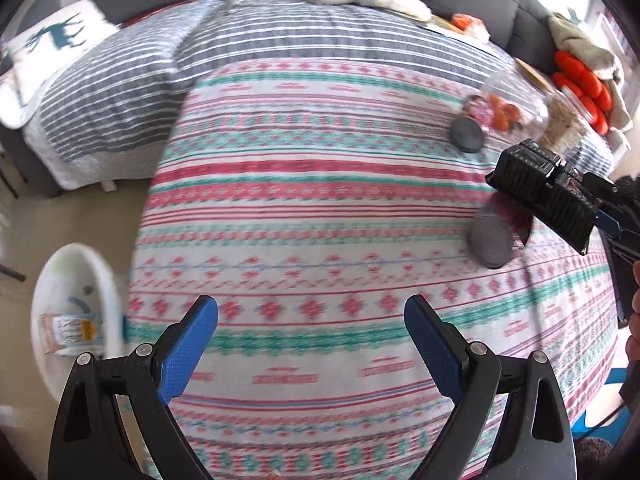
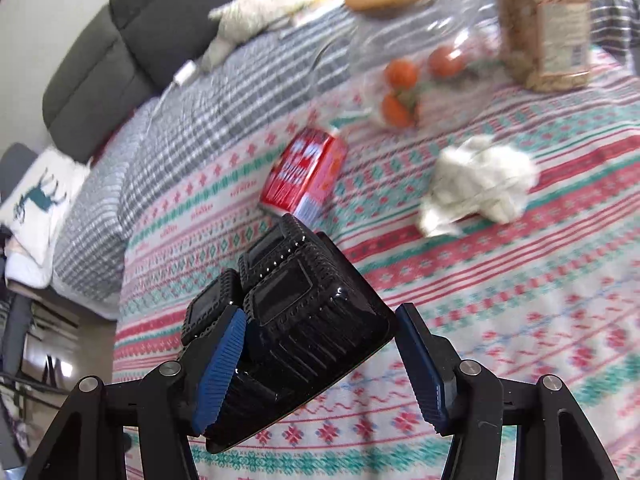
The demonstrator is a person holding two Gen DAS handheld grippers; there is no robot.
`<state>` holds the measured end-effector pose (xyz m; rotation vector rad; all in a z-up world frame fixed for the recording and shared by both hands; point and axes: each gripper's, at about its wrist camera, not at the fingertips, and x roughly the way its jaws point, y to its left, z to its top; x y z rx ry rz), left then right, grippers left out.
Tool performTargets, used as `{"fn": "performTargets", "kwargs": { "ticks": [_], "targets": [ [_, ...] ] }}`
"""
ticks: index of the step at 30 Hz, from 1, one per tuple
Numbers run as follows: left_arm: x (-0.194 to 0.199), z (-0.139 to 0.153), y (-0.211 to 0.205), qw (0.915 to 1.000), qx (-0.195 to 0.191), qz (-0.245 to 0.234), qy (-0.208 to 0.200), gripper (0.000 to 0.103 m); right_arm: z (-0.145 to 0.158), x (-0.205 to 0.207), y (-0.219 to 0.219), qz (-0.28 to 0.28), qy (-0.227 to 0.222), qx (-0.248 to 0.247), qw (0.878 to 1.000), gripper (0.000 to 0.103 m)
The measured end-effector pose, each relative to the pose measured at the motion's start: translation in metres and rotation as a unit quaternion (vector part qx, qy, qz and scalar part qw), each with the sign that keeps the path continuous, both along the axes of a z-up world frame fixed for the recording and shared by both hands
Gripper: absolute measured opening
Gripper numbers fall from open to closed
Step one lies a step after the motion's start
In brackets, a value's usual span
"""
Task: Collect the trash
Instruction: 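Grasp the red can with the left tool and lift it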
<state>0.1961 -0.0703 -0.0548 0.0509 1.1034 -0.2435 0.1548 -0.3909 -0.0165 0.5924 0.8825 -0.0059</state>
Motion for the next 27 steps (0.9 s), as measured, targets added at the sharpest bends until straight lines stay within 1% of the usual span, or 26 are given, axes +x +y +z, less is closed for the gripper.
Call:
{"fn": "performTargets", "kwargs": {
  "ticks": [4,8,9,13,17,23,26,27],
  "targets": [
    [0.002,-0.002,-0.038,0.9992,-0.012,-0.037,-0.007,0.096,0.011,-0.023,-0.025,-0.036,-0.009,-0.001,0.999,0.066],
    [0.006,-0.009,-0.083,0.996,-0.014,-0.087,-0.012,0.096,0.017,-0.048,-0.054,-0.071,-0.01,-0.006,0.997,0.066],
    [0.008,-0.01,-0.097,0.9941,-0.011,-0.107,-0.015,0.096,0.018,-0.053,-0.06,-0.077,-0.009,-0.004,0.997,0.066],
    [0.012,-0.014,-0.132,0.9869,0.002,-0.16,-0.019,0.095,0.015,-0.069,-0.083,-0.094,0.006,-0.013,0.995,0.066],
    [0.023,-0.02,-0.16,0.9779,0.038,-0.204,-0.023,0.093,0.016,-0.075,-0.098,-0.1,0.019,-0.026,0.994,0.066],
    [0.04,-0.033,-0.181,0.9709,0.048,-0.235,0.002,0.084,0.006,-0.073,-0.108,-0.093,0.043,-0.035,0.994,0.066],
    [0.044,-0.04,-0.187,0.9701,0.048,-0.237,0.016,0.073,0.0,-0.071,-0.111,-0.09,0.052,-0.032,0.994,0.066],
    [0.046,-0.043,-0.189,0.9699,0.05,-0.237,0.022,0.068,-0.001,-0.07,-0.111,-0.088,0.055,-0.032,0.994,0.066]
  ]
}}
